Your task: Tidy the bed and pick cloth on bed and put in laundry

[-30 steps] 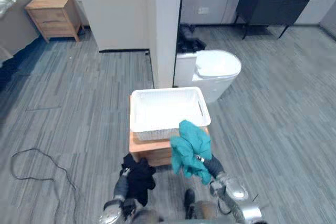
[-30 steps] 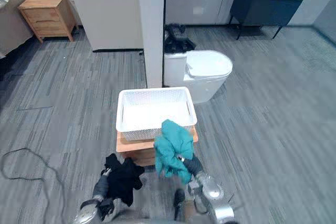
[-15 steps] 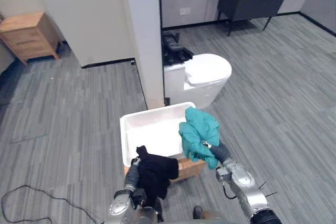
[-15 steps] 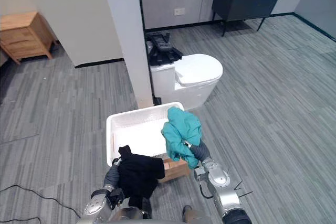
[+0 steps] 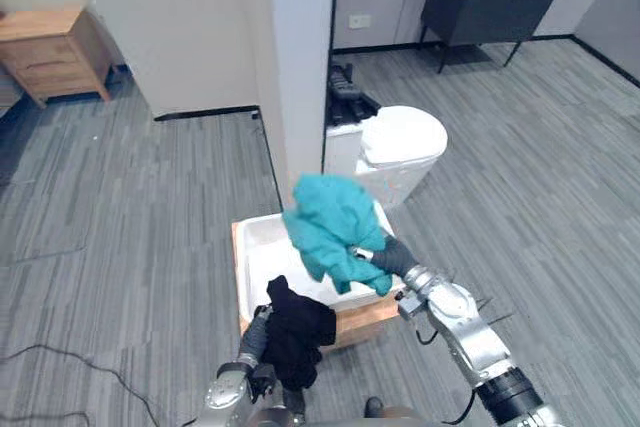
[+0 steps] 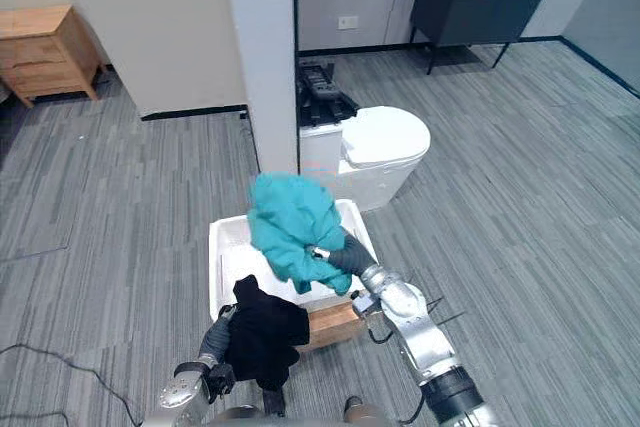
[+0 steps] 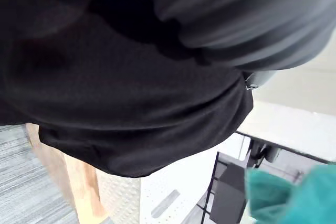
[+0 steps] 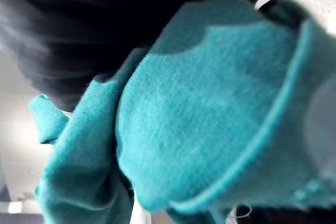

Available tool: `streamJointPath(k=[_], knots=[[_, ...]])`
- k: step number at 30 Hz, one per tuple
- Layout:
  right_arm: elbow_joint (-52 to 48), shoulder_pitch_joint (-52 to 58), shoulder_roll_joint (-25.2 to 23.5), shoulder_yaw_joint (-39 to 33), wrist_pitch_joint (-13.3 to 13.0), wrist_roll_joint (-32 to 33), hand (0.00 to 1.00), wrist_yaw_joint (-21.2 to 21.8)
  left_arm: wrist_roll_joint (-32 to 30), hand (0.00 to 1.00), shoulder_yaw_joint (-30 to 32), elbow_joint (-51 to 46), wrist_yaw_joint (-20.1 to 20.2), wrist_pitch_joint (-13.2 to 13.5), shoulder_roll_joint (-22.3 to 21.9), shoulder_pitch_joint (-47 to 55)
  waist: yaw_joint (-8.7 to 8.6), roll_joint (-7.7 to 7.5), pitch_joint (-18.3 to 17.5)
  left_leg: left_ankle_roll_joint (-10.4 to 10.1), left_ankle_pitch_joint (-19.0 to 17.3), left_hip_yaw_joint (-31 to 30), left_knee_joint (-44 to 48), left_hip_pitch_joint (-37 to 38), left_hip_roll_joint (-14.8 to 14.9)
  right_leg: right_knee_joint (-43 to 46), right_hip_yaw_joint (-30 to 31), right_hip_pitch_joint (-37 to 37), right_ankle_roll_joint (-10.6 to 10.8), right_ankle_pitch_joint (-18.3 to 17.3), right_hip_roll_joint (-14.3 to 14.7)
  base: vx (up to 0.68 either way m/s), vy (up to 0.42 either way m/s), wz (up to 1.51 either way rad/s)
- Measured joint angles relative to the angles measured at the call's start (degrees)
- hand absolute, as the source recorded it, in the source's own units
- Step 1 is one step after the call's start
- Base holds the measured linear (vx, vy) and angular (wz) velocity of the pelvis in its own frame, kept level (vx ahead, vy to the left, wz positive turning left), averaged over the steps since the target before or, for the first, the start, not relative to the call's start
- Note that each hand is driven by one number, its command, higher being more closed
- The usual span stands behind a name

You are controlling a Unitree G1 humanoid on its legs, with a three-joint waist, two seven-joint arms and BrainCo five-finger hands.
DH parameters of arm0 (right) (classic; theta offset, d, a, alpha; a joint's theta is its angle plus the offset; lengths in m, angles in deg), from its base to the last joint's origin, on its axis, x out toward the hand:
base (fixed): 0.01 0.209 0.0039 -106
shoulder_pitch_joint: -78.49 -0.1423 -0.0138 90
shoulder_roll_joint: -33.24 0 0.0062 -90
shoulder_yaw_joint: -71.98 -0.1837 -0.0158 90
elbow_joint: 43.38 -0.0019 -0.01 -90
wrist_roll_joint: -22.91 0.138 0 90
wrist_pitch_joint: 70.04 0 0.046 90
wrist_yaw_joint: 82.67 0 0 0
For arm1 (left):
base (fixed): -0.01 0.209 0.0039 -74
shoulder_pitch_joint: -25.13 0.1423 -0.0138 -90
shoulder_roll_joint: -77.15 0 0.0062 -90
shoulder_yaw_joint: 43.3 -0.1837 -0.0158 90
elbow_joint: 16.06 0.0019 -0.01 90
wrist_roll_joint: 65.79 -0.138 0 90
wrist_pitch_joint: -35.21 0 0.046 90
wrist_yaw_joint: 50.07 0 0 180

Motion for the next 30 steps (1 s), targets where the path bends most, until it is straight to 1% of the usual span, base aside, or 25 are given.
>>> streamJointPath(k=[1, 2, 4, 5, 6, 8, 9, 10, 11, 12, 14, 15, 16, 18, 19, 21, 24, 26, 27, 28, 29, 30], knots=[[1.5, -1.2, 0.0, 0.3, 0.3, -0.5, 1.00, -0.5, 0.0, 1.00, 0.0, -0.2, 0.0, 0.0, -0.1, -0.1, 0.41, 0.44, 0.3, 0.0, 0.4, -0.3, -0.1, -0.8, 0.0, 0.0, -0.4, -0.7, -0.1, 0.1, 0.0, -0.16, 0.047, 0.39], [5.2, -4.3, 0.0, 0.1, 0.7, -1.4, 1.00, -1.8, 0.0, 1.00, 0.1, -1.3, 0.0, 0.0, -0.3, -0.4, 0.98, 1.59, 1.1, 0.3, 1.3, -1.0, -0.2, -2.6, 0.0, 0.1, -1.5, -2.1, -0.2, 0.4, 0.0, -0.12, 0.043, 0.34], [10.2, -9.7, 0.1, -0.7, 1.9, -2.5, 1.00, -4.5, 0.2, 1.00, 0.4, -4.9, 0.1, 0.1, -0.3, -0.4, 1.45, 4.10, 3.4, 0.4, 2.7, -2.4, -0.2, -5.1, 0.0, 1.0, -3.1, -3.9, -0.4, 0.9, 0.0, -0.11, 0.047, 0.39], [12.2, -12.0, 0.0, -1.6, 2.0, -2.8, 1.00, -5.5, 1.0, 1.00, 0.6, -6.9, 0.1, 0.2, -0.2, -0.6, 1.88, 5.09, 4.7, 0.2, 3.2, -2.7, -0.2, -5.9, 0.0, 1.6, -3.7, -4.7, -0.5, 1.0, -0.1, -0.16, 0.054, 0.35], [14.2, -14.2, 0.1, -3.1, 2.0, -3.4, 1.00, -7.1, 1.7, 1.00, 0.8, -9.6, 0.3, 0.3, -0.1, -1.0, 2.67, 6.37, 6.3, 0.1, 3.7, -3.4, -0.2, -6.6, 0.1, 2.4, -4.5, -5.5, -0.5, 1.0, -0.2, -0.14, 0.039, 0.33], [16.6, -17.5, 0.1, -4.9, 2.1, -3.6, 1.00, -8.8, 2.8, 1.00, 1.8, -14.1, 1.1, 0.6, 0.1, -0.9, 2.97, 7.46, 8.3, -0.3, 4.1, -3.7, -0.1, -7.9, 0.2, 4.4, -5.9, -7.1, -0.6, 0.5, -0.5, -0.11, 0.017, 0.36], [17.2, -18.6, 0.3, -5.4, 2.1, -3.6, 1.00, -9.3, 3.4, 1.00, 2.0, -15.3, 1.4, 0.8, 0.3, -1.0, 3.12, 7.66, 9.0, -0.4, 4.2, -3.7, 0.0, -8.2, 0.1, 5.4, -6.2, -7.7, -0.4, 0.0, -0.8, -0.10, -0.005, 0.37], [18.5, -20.7, 0.8, -6.7, 2.0, -3.7, 1.00, -10.1, 3.8, 1.00, 2.1, -18.4, 2.1, 1.0, 0.6, -1.1, 3.69, 8.10, 10.7, -0.7, 4.4, -3.8, 0.7, -9.1, 0.1, 8.0, -6.9, -9.2, -0.7, -1.0, -1.4, -0.10, -0.015, 0.32], [20.7, -22.9, 1.6, -7.2, 2.0, -3.8, 0.00, -10.9, 4.1, 1.00, 2.0, -20.5, 2.8, 1.0, 0.9, -1.4, 3.98, 8.33, 11.9, -0.8, 4.5, -3.9, 1.0, -9.6, 0.0, 9.9, -7.5, -10.3, -0.5, -1.8, -2.0, -0.10, -0.017, 0.32], [22.2, -24.3, 2.0, -7.5, 2.1, -3.9, 0.00, -11.0, 4.6, 1.00, 2.0, -21.6, 3.2, 1.1, 1.1, -1.4, 4.01, 8.49, 12.5, -0.9, 4.5, -3.9, 1.0, -9.9, -0.1, 10.9, -7.7, -10.9, -0.6, -2.2, -2.2, -0.08, -0.019, 0.34], [28.3, -29.6, 4.2, -9.4, 2.3, -4.8, 0.00, -12.2, 6.7, 1.00, 1.8, -25.2, 5.8, 1.0, 1.3, -1.7, 4.05, 9.82, 13.9, -1.5, 5.0, -3.9, 0.7, -11.4, -0.5, 13.8, -9.1, -13.1, -0.5, -3.3, -3.3, -0.06, -0.022, 0.38], [29.6, -30.7, 5.1, -9.7, 2.4, -5.6, 0.00, -12.6, 7.5, 1.00, 1.7, -26.1, 6.6, 1.0, 1.3, -1.7, 4.12, 10.25, 14.3, -1.6, 5.0, -4.0, 0.5, -11.4, -0.6, 14.2, -9.3, -13.3, -0.5, -3.5, -3.6, -0.04, -0.029, 0.33], [32.0, -32.4, 6.6, -10.6, 2.6, -7.7, 0.00, -13.5, 9.5, 1.00, 1.3, -28.6, 8.6, 1.0, 1.5, -1.4, 4.16, 11.07, 14.9, -1.6, 5.0, -4.1, 0.3, -11.4, -0.8, 15.1, -9.9, -13.6, -0.5, -3.9, -4.1, -0.01, -0.035, 0.24], [32.6, -32.8, 7.9, -11.4, 2.8, -10.3, 0.00, -14.8, 11.7, 1.00, 0.2, -33.0, 10.5, 1.1, 2.9, 0.1, 4.18, 11.41, 14.9, -1.8, 5.2, -4.1, -0.3, -11.4, -1.1, 16.0, -10.0, -14.0, -0.4, -4.4, -4.5, 0.01, -0.047, 0.14], [32.6, -32.8, 8.6, -11.5, 2.8, -12.3, 0.00, -15.7, 13.0, 1.00, -0.2, -35.9, 12.1, 1.1, 4.1, 0.7, 4.10, 11.43, 14.9, -2.1, 5.4, -4.1, -0.5, -11.3, -1.1, 16.2, -10.2, -14.1, -0.3, -4.7, -4.5, 0.03, -0.060, 0.04], [32.6, -32.7, 9.6, -11.7, 2.8, -15.7, 0.00, -16.4, 14.5, 1.00, -0.1, -39.8, 13.9, 1.4, 5.2, 0.4, 4.03, 11.44, 14.9, -2.3, 5.5, -4.1, -0.5, -10.3, -1.1, 16.3, -10.2, -13.1, -0.4, -5.0, -4.6, 0.04, -0.071, -0.01], [32.4, -32.2, 9.9, -11.8, 2.8, -18.2, 0.00, -17.8, 14.6, 1.00, 0.1, -44.2, 15.1, 1.6, 6.1, 0.0, 3.94, 11.39, 14.8, -2.3, 5.6, -3.9, -0.6, -8.2, -1.0, 15.5, -9.9, -10.8, -0.5, -5.3, -4.3, 0.06, -0.088, -0.07], [31.5, -30.2, 10.0, -11.9, 2.7, -20.5, 0.00, -18.5, 14.6, 1.00, 0.2, -46.8, 16.1, 2.0, 6.4, -0.7, 3.99, 11.21, 13.5, -2.3, 5.6, -3.7, -0.6, -7.4, -0.7, 14.1, -9.8, -9.6, -0.5, -5.3, -3.8, 0.09, -0.081, -0.06], [30.0, -27.0, 9.8, -12.3, 2.9, -22.9, 0.00, -19.4, 14.9, 1.00, 0.5, -48.2, 16.4, 2.0, 6.4, -1.7, 3.97, 10.94, 12.0, -2.3, 5.6, -3.4, -0.6, -7.0, -0.3, 12.3, -9.5, -8.4, -0.4, -4.9, -3.2, 0.12, -0.081, -0.07], [29.3, -25.7, 9.4, -12.5, 3.1, -24.1, 0.00, -19.8, 15.2, 1.00, 0.9, -48.7, 16.4, 2.0, 6.5, -2.0, 4.00, 10.63, 11.8, -2.2, 5.7, -3.1, -0.6, -6.5, -0.1, 11.4, -9.4, -7.7, -0.3, -4.6, -2.9, 0.15, -0.105, -0.20], [28.0, -23.1, 8.3, -12.9, 3.6, -26.0, 0.00, -20.0, 15.2, 1.00, 1.9, -49.5, 16.4, 2.0, 6.6, -2.5, 3.93, 9.72, 11.2, -2.1, 5.8, -2.4, -0.6, -5.5, 0.3, 10.0, -8.9, -6.4, -0.2, -3.9, -2.3, 0.11, -0.100, -0.37], [26.5, -19.9, 7.4, -12.9, 4.3, -27.1, 0.00, -20.5, 15.1, 1.00, 2.5, -49.6, 16.1, 1.9, 7.1, -3.2, 3.91, 8.76, 9.8, -2.0, 5.8, -1.8, -0.6, -5.1, 0.8, 8.2, -8.6, -5.5, -0.3, -3.1, -1.6, 0.11, -0.106, -0.40]])
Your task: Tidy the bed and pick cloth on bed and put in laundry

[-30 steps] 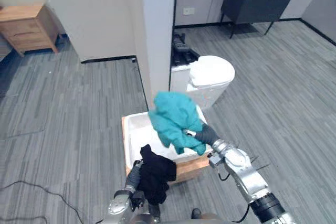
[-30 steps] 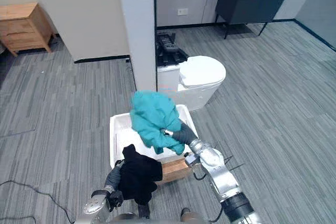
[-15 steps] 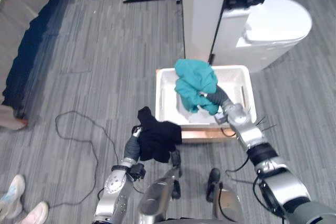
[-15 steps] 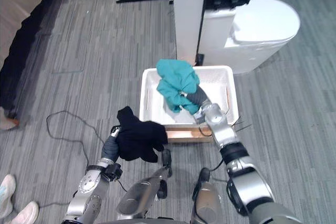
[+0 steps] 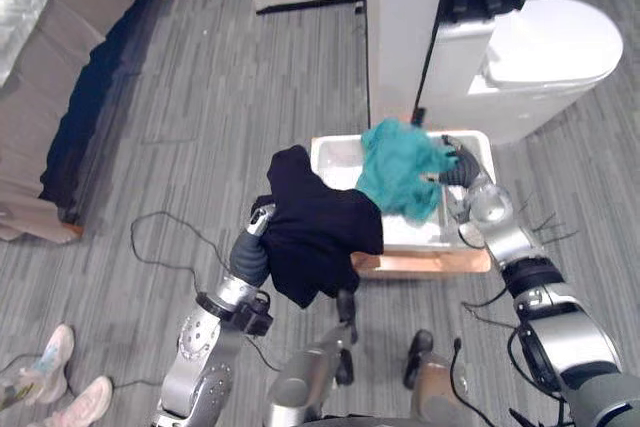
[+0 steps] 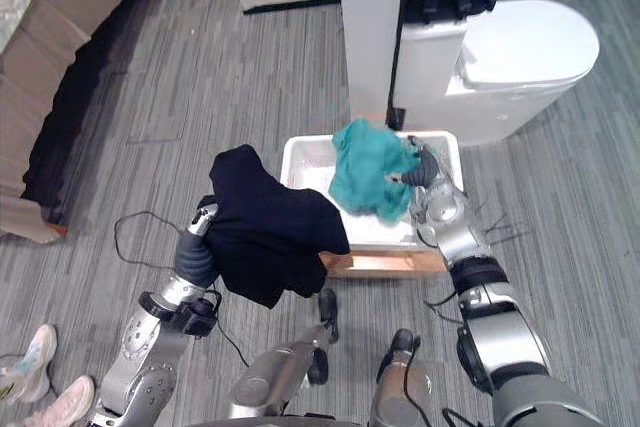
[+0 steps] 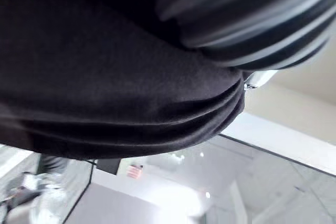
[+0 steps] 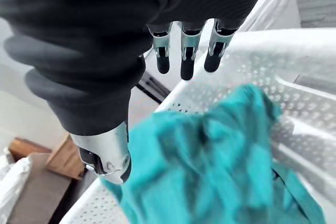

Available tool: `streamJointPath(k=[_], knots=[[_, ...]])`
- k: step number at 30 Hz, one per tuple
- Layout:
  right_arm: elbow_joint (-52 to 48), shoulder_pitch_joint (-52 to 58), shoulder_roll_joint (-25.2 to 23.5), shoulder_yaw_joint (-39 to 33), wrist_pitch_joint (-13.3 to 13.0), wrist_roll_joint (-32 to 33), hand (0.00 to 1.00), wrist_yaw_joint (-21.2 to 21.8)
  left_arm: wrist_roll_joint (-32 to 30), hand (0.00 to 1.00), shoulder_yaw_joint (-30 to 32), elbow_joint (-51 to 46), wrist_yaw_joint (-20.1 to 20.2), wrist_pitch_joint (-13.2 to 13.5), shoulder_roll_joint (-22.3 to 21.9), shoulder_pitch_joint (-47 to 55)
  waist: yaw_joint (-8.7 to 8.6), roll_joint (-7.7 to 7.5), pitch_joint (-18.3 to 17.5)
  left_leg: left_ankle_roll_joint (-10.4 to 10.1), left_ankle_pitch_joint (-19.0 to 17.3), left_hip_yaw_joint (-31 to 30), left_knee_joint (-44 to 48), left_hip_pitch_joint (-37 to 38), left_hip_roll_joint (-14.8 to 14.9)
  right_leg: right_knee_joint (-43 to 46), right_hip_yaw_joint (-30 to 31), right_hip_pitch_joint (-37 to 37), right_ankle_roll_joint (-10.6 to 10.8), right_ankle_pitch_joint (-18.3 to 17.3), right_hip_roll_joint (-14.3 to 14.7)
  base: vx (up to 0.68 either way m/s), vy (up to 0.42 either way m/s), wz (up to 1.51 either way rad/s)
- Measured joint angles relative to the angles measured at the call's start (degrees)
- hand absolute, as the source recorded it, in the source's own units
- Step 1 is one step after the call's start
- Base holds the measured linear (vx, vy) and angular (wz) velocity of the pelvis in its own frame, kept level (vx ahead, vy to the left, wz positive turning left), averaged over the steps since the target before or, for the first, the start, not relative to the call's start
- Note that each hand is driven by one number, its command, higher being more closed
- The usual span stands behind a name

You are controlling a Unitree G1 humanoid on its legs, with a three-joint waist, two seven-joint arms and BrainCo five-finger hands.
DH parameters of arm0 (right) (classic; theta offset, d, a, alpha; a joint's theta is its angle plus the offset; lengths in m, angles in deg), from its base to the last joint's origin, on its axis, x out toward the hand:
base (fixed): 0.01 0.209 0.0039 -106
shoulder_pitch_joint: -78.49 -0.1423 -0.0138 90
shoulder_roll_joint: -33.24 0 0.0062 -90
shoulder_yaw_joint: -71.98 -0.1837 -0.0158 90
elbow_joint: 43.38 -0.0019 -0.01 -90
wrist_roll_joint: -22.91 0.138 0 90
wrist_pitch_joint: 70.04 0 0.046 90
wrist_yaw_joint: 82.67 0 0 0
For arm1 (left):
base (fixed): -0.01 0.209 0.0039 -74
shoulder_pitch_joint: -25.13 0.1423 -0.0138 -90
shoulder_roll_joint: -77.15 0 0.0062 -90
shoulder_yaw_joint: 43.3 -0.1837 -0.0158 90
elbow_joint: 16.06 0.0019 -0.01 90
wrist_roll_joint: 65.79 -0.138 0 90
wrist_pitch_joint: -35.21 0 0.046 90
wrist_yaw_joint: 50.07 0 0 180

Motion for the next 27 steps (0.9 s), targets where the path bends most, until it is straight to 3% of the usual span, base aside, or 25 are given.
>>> streamJointPath(k=[3, 5, 9, 12, 15, 18, 23, 27], knots=[[-4.0, 6.4, -1.3, -0.2, 1.8, -1.1, 0.00, -0.9, -0.6, 1.00, 1.2, -0.6, -1.8, 0.0, 0.9, -1.8, -0.74, -1.95, -1.7, 0.0, 0.0, 1.0, 0.0, 1.9, 0.7, -3.0, 1.4, 2.4, -0.3, 1.1, 1.1, 0.10, -0.092, -0.35], [-7.8, 13.1, -3.0, -1.2, 3.2, -1.1, 0.00, -1.8, -3.4, 1.00, 3.3, -0.6, -5.5, 0.0, 0.9, -4.9, -2.46, -3.52, -4.4, 0.2, -0.2, 1.6, 0.0, 2.7, 1.4, -5.6, 2.8, 3.7, -0.7, 2.1, 2.1, 0.09, -0.081, -0.38], [-13.4, 23.1, -4.6, -2.9, 4.5, -0.8, 0.00, -2.3, -6.4, 1.00, 7.0, 0.2, -13.1, 0.0, 1.4, -15.6, -4.86, -4.40, -5.5, 0.4, -0.4, 3.7, 0.0, 5.2, 2.5, -7.3, 4.9, 5.7, -1.1, 3.0, 3.3, 0.01, -0.041, -0.37], [-14.2, 28.3, -5.0, -2.5, 5.0, 0.2, 0.00, -2.6, -7.1, 1.00, 7.5, 9.9, -19.9, 0.0, 5.3, -28.6, -6.29, -4.57, -7.0, 0.0, -2.2, 6.4, -0.1, 6.2, 4.1, -8.2, 7.1, 5.6, -1.8, 3.4, 4.6, -0.05, 0.000, -0.52], [-14.5, 30.3, -5.2, -2.1, 5.1, 1.3, 0.00, -2.5, -7.4, 1.00, 5.8, 25.8, -26.1, -0.6, 8.1, -39.9, -8.95, -5.00, -7.4, -0.7, -2.7, 8.9, -0.5, 6.7, 4.9, -9.0, 7.5, 5.4, -2.1, 5.0, 4.8, -0.08, 0.015, -0.47], [-15.0, 31.6, -5.3, -1.9, 5.1, 2.6, 0.00, -2.3, -7.8, 1.00, 2.8, 31.0, -27.9, -0.4, 8.0, -42.5, -9.59, -5.18, -7.5, -0.7, -2.7, 11.2, -0.5, 6.0, 5.4, -9.3, 8.4, 3.7, -2.0, 6.4, 4.8, -0.04, 0.023, -0.45], [-15.0, 32.1, -7.1, 0.1, 5.0, 4.2, 0.00, -1.6, -13.5, 1.00, -2.7, 37.6, -28.8, -0.3, 6.1, -43.0, -9.79, -6.10, -6.9, -1.0, -2.4, 13.8, -0.5, 2.4, 5.7, -9.3, 10.7, -1.0, -2.0, 8.5, 5.2, -0.04, 0.025, -0.27], [-15.6, 30.7, -8.8, 0.2, 4.5, 5.7, 0.00, -1.6, -16.9, 1.00, -5.1, 43.0, -28.5, -0.5, 5.3, -44.5, -9.98, -7.70, -3.0, -0.4, -1.6, 13.9, -0.2, 0.1, 5.8, -9.0, 10.8, -3.5, -2.4, 9.7, 5.2, -0.04, 0.037, -0.04]])
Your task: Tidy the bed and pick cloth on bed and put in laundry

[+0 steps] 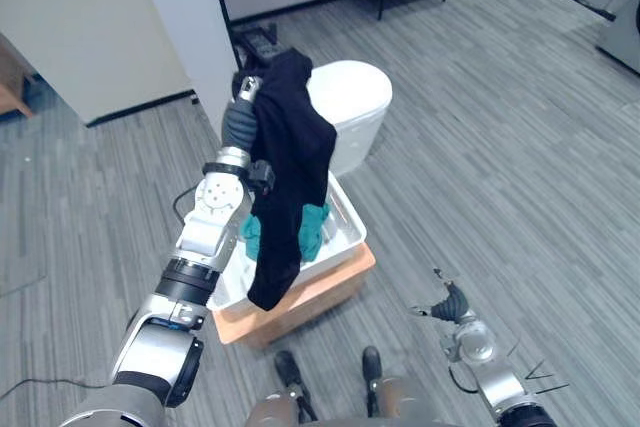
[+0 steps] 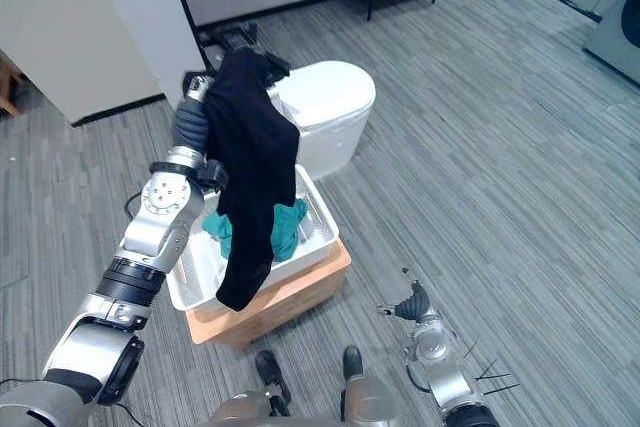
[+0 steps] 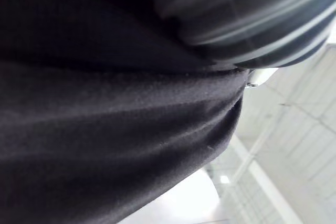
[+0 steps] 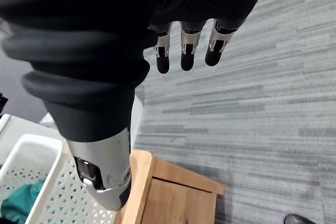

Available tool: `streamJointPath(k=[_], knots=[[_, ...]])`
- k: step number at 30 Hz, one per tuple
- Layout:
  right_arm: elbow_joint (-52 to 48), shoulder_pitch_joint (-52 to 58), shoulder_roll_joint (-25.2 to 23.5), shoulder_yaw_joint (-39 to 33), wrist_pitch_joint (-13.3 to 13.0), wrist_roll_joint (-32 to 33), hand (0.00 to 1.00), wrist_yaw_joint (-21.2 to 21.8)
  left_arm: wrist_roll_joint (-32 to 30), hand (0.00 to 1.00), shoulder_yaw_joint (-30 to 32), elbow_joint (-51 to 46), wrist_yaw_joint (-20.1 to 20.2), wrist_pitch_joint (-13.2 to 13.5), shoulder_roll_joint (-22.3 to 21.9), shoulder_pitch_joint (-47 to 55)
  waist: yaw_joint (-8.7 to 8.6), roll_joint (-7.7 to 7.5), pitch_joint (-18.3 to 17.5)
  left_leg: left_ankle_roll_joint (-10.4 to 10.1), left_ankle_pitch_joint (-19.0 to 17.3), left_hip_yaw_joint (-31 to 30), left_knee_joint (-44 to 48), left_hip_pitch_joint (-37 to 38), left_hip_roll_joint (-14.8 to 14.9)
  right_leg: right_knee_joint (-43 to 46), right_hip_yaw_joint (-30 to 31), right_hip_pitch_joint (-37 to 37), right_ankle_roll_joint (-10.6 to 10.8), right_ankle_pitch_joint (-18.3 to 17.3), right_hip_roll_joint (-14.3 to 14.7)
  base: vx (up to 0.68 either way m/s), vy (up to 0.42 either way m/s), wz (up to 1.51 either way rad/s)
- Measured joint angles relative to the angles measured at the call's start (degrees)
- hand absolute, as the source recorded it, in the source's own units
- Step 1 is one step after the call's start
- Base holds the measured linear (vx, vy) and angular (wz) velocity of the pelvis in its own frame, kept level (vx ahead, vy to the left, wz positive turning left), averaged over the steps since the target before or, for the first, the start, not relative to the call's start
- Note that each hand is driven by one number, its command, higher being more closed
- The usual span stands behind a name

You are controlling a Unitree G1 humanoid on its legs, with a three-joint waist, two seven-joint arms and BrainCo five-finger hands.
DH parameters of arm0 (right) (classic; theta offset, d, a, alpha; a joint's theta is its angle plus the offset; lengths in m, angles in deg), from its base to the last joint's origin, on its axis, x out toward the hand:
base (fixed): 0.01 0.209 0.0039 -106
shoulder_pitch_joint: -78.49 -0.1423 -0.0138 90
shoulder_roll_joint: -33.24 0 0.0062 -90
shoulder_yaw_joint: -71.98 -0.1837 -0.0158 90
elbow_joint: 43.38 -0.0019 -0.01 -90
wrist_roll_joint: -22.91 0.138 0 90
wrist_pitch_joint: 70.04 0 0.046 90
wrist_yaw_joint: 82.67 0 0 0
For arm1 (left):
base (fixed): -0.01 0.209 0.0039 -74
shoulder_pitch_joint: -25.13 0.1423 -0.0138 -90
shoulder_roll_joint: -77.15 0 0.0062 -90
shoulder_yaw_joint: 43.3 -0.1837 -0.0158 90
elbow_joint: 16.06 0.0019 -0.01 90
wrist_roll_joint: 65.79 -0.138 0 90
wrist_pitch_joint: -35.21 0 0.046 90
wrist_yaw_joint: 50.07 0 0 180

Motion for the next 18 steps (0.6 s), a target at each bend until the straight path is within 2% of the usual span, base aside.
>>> streamJointPath(k=[3, 7, 8, 9, 12, 14, 18], knots=[[-1.5, -2.6, 0.0, 0.0, -0.3, 0.3, 0.00, -0.2, -2.0, 1.00, -1.5, 0.3, 0.1, -0.3, -0.5, -0.1, 0.22, -0.40, 3.6, 0.0, 0.2, 0.3, 0.1, -1.9, -0.3, 0.4, 0.2, -2.2, 0.3, 0.5, -0.4, -0.03, 0.032, -0.02], [-1.5, -6.8, -0.1, 1.0, -0.3, 0.9, 0.00, -0.3, -5.1, 1.00, -2.7, 3.0, -0.2, -1.8, -3.9, 0.0, 0.54, -0.37, 7.5, 0.2, 0.4, 0.4, 0.1, -3.8, -0.9, 1.0, 0.2, -4.3, 0.6, 0.7, -1.0, 0.00, 0.000, 0.00], [-1.6, -7.6, -0.2, 1.5, -0.3, 1.0, 0.00, -0.2, -6.3, 0.00, -2.7, 3.9, -0.3, -2.1, -4.4, 0.1, 0.66, -0.33, 8.5, 0.2, 0.4, 0.4, 0.1, -4.3, -1.0, 1.0, 0.2, -4.8, 0.6, 0.7, -1.0, 0.00, 0.000, 0.00], [-1.6, -7.8, -0.3, 1.7, -0.3, 1.0, 0.00, -0.2, -6.6, 0.00, -2.7, 4.4, -0.6, -2.2, -4.5, 0.1, 0.71, -0.29, 8.6, 0.2, 0.4, 0.3, 0.1, -4.9, -1.0, 1.0, 0.2, -5.3, 0.6, 0.7, -1.1, 0.03, -0.004, 0.00], [-1.6, -8.0, -0.9, 1.8, -0.2, 1.1, 0.00, -0.2, -9.1, 0.00, -1.2, 7.8, -5.7, -3.1, -4.5, 0.1, 0.67, -0.34, 10.4, 0.9, 1.0, -0.2, 0.1, -6.1, -1.1, 1.0, -0.4, -6.2, 1.0, 0.9, -1.1, 0.08, -0.014, 0.05], [-1.6, -8.1, -0.9, 1.8, -0.2, 1.2, 0.00, -0.2, -10.0, 0.00, 0.7, 9.9, -7.5, -3.9, -4.4, -0.4, 0.72, -0.31, 11.0, 1.0, 1.0, -0.4, 0.1, -6.2, -1.1, 1.0, -0.5, -6.3, 1.0, 0.9, -1.2, 0.07, -0.017, 0.03], [-1.5, -7.6, -0.8, 2.1, 0.0, 2.4, 0.00, -0.2, -11.4, 0.00, 3.3, 11.5, -9.2, -4.0, -2.2, -1.6, 0.73, -0.26, 11.1, 1.1, 1.1, -1.8, 0.1, -7.3, -1.5, 1.0, -1.8, -6.7, 1.1, 0.5, -1.5, 0.08, -0.023, 0.12]])
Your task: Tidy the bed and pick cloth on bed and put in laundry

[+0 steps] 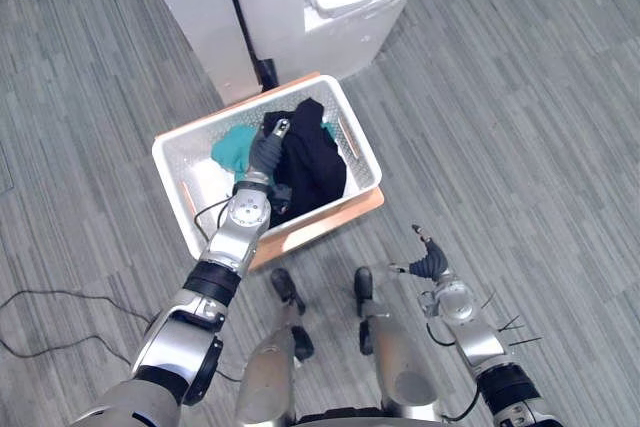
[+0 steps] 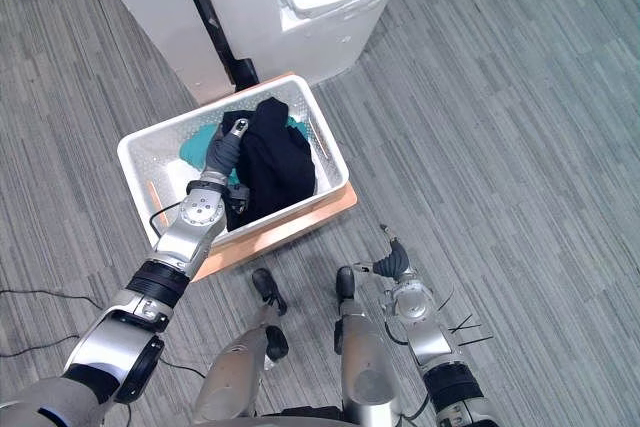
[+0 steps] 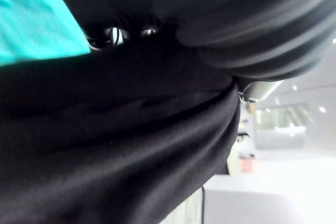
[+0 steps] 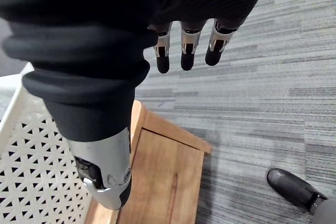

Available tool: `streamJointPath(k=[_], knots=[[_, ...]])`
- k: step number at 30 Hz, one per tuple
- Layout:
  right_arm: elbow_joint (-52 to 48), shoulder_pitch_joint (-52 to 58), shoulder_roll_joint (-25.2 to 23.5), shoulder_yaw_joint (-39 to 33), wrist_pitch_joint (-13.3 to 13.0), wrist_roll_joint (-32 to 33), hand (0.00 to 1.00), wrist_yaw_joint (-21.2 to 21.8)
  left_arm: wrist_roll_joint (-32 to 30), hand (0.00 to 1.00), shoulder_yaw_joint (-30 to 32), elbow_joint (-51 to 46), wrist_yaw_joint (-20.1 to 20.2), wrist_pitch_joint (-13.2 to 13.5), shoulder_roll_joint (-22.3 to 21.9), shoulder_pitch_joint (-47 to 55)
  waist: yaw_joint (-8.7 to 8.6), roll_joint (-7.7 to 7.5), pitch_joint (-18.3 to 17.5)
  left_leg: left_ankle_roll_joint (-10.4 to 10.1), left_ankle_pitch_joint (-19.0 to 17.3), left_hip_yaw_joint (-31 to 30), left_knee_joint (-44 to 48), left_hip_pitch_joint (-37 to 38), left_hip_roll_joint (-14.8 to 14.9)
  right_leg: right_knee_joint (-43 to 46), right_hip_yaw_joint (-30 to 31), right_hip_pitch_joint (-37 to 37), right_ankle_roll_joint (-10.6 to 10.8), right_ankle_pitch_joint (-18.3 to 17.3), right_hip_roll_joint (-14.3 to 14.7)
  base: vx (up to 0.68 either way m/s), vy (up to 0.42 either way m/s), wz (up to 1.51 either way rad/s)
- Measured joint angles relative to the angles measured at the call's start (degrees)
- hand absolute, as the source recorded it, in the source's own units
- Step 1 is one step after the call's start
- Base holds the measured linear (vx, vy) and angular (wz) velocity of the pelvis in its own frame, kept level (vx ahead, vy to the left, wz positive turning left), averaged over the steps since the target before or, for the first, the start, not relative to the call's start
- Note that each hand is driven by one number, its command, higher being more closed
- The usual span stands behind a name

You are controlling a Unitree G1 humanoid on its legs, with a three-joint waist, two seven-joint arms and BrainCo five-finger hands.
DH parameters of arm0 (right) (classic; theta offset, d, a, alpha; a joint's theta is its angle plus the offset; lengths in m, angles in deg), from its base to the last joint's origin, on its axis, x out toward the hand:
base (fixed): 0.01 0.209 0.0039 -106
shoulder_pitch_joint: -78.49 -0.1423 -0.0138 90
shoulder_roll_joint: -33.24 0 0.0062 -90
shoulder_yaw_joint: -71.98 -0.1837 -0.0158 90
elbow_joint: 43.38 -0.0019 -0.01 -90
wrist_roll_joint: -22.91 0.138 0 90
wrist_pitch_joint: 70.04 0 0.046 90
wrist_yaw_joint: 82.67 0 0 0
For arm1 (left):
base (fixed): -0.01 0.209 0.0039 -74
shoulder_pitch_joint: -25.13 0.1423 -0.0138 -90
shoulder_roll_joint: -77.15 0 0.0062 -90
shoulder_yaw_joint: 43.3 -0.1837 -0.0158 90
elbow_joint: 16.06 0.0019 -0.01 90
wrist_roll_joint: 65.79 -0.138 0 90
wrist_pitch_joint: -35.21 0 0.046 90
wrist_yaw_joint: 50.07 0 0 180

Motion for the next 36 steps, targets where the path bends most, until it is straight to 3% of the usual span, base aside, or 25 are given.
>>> streamJointPath(k=[3, 7, 12, 13, 21, 25, 27, 29, 36], knots=[[0.0, 0.9, 0.0, 0.1, 0.0, 1.0, 0.00, -0.2, 0.0, 0.00, 0.2, 0.0, -0.9, 0.5, 0.7, -0.8, 0.40, 0.00, 0.0, 0.1, 0.1, -0.8, 0.0, 0.5, -0.2, 0.0, -0.5, 1.0, 0.0, -0.3, -0.2, 0.08, -0.008, 0.18], [0.2, 3.7, 0.0, 0.1, 0.0, 1.7, 0.00, -1.3, 0.5, 0.00, 3.8, -1.0, -0.9, 3.0, 0.8, 0.2, 1.37, -0.01, 0.0, -0.1, -0.1, -1.9, 0.0, 2.5, -0.4, 0.3, -2.1, 3.7, 0.0, -1.4, -0.5, 0.06, -0.014, 0.22], [5.2, 4.3, 0.0, 0.0, -0.2, 2.1, 0.00, -0.8, 0.7, 0.00, 7.6, -6.9, -0.7, 6.7, 1.5, 7.7, 1.87, 0.03, -0.1, -0.3, -0.7, -3.3, -0.4, 6.0, -0.6, 0.9, -3.4, 7.7, -0.2, -3.2, -0.8, 0.05, -0.017, 0.20], [7.3, 4.6, 0.0, 0.0, -0.2, 2.2, 0.00, -0.6, 0.7, 0.00, 8.0, -9.6, -0.1, 7.2, 1.4, 11.0, 2.70, 0.27, -0.7, -0.6, -1.3, -3.6, -0.4, 7.0, -0.7, 0.7, -3.6, 8.8, -0.1, -3.4, -0.9, 0.04, -0.003, 0.09], [20.4, 8.8, -2.5, -3.5, -0.2, 2.8, 0.00, 2.8, 2.9, 0.00, 8.8, -20.1, 3.4, 8.8, -6.1, 32.6, 4.87, 2.75, -11.9, -0.3, -2.8, -7.8, -0.4, 11.1, -2.4, -1.5, -8.1, 16.3, 1.1, -5.6, -2.2, 0.10, 0.005, 0.31], [27.0, 7.5, -3.8, -7.4, -0.7, 4.4, 0.00, 3.4, 9.6, 0.00, 11.7, -20.5, 7.0, 8.6, -10.2, 40.7, 6.37, 3.74, -13.5, 0.0, -3.1, -8.7, -0.4, 12.7, -2.9, -2.6, -9.3, 18.9, 1.7, -6.1, -2.3, 0.06, 0.008, 0.19], [29.3, 7.1, -4.3, -8.5, -0.9, 5.5, 0.00, 3.4, 12.9, 0.00, 13.2, -18.8, 9.2, 8.0, -11.2, 44.1, 6.44, 3.50, -13.8, 0.0, -3.1, -9.6, -0.4, 13.3, -3.1, -3.1, -10.1, 20.1, 1.9, -6.3, -2.5, 0.03, 0.005, 0.24], [33.1, 6.7, -5.6, -12.1, -1.8, 7.8, 0.00, 3.0, 15.6, 0.00, 15.4, -10.4, 11.0, 6.0, -11.9, 47.2, 6.51, 3.26, -15.1, 0.1, -3.2, -10.0, -0.5, 13.7, -3.2, -3.3, -10.8, 20.8, 2.1, -6.5, -2.5, 0.04, 0.005, 0.14], [39.0, 6.6, -7.7, -20.2, -2.8, 8.7, 0.00, 1.7, 14.2, 0.00, 17.5, 9.1, 14.0, 6.0, -14.4, 52.6, 7.80, 2.32, -16.9, 0.0, -3.9, -10.7, -0.5, 15.6, -3.6, -3.3, -11.6, 22.9, 2.3, -7.2, -3.0, 0.04, 0.003, 0.06]])
